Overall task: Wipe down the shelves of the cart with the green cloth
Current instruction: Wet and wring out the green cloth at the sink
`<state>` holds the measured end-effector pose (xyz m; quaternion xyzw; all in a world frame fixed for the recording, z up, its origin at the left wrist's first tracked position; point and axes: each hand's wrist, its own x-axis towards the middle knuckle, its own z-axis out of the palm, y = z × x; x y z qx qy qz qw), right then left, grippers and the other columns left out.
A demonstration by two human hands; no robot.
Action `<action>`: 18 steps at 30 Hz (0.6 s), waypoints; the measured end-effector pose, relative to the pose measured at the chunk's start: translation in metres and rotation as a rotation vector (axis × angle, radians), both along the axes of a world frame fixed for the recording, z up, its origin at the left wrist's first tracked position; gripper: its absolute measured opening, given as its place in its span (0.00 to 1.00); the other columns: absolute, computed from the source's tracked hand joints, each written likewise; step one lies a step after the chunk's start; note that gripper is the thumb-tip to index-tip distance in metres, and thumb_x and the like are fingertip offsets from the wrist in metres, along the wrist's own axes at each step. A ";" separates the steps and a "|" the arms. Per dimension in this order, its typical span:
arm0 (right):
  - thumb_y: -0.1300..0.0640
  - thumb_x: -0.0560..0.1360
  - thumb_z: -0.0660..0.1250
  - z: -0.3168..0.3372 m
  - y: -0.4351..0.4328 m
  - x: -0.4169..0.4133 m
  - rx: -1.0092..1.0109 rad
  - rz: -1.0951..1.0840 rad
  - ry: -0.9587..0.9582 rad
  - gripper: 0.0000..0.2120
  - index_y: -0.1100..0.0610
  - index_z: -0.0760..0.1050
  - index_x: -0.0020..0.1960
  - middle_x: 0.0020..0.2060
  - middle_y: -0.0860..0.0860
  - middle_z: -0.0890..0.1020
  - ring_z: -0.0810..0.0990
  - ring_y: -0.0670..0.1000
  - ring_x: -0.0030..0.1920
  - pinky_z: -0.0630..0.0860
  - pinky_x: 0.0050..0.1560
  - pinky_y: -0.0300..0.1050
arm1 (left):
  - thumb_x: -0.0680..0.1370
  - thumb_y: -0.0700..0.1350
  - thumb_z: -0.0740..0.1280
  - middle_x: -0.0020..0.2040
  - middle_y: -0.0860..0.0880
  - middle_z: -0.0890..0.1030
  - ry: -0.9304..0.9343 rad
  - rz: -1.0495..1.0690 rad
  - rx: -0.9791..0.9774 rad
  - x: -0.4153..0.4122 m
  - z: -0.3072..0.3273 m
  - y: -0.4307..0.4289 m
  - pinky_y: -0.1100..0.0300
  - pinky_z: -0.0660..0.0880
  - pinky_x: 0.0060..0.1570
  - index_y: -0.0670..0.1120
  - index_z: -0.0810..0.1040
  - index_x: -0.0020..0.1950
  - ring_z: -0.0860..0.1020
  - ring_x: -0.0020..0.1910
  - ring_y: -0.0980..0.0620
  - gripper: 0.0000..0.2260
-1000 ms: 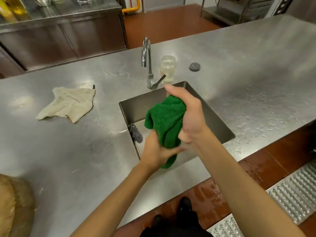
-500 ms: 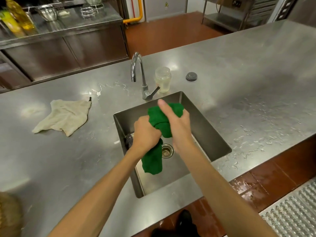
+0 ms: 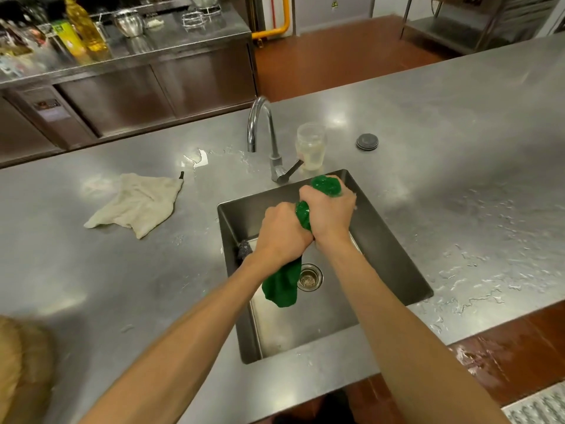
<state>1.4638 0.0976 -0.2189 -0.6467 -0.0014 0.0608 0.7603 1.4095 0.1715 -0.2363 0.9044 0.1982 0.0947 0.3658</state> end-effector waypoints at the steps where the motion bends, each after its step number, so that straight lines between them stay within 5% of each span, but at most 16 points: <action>1: 0.65 0.62 0.72 -0.002 0.000 0.002 -0.025 -0.005 -0.002 0.10 0.57 0.71 0.31 0.27 0.49 0.73 0.73 0.49 0.31 0.72 0.32 0.42 | 0.69 0.44 0.67 0.27 0.48 0.75 0.002 0.008 0.003 0.001 -0.001 -0.001 0.51 0.76 0.32 0.48 0.70 0.28 0.76 0.30 0.45 0.10; 6: 0.64 0.64 0.72 -0.005 0.001 0.014 -0.064 0.061 0.034 0.10 0.56 0.71 0.33 0.29 0.49 0.75 0.74 0.47 0.32 0.73 0.33 0.41 | 0.67 0.42 0.67 0.32 0.48 0.80 -0.069 0.015 -0.027 0.006 -0.011 -0.003 0.48 0.79 0.37 0.46 0.74 0.35 0.80 0.34 0.44 0.03; 8: 0.65 0.64 0.72 -0.007 0.000 0.017 0.060 0.090 0.104 0.08 0.58 0.73 0.37 0.31 0.50 0.76 0.76 0.47 0.33 0.75 0.34 0.42 | 0.66 0.41 0.71 0.41 0.47 0.82 -0.091 0.033 -0.120 0.005 -0.015 -0.001 0.46 0.80 0.43 0.46 0.76 0.45 0.82 0.40 0.46 0.10; 13: 0.62 0.63 0.73 -0.015 -0.005 0.024 0.414 0.169 0.400 0.16 0.62 0.77 0.50 0.41 0.58 0.79 0.80 0.56 0.41 0.79 0.42 0.51 | 0.62 0.49 0.78 0.57 0.48 0.80 -0.057 0.155 -0.718 -0.008 -0.034 0.007 0.50 0.78 0.60 0.53 0.71 0.68 0.80 0.57 0.48 0.35; 16: 0.56 0.65 0.76 -0.014 -0.004 0.029 0.402 0.221 0.418 0.23 0.64 0.77 0.56 0.44 0.57 0.81 0.82 0.56 0.44 0.81 0.45 0.51 | 0.67 0.48 0.75 0.58 0.46 0.81 -0.029 0.139 -1.128 -0.014 -0.037 0.002 0.42 0.74 0.59 0.51 0.75 0.67 0.76 0.59 0.45 0.29; 18: 0.45 0.65 0.77 -0.015 -0.004 0.030 0.216 0.245 0.378 0.24 0.58 0.79 0.55 0.46 0.53 0.84 0.84 0.53 0.47 0.81 0.48 0.51 | 0.73 0.41 0.67 0.57 0.42 0.82 -0.145 0.102 -1.422 -0.012 -0.027 -0.006 0.40 0.72 0.62 0.46 0.81 0.61 0.78 0.58 0.42 0.17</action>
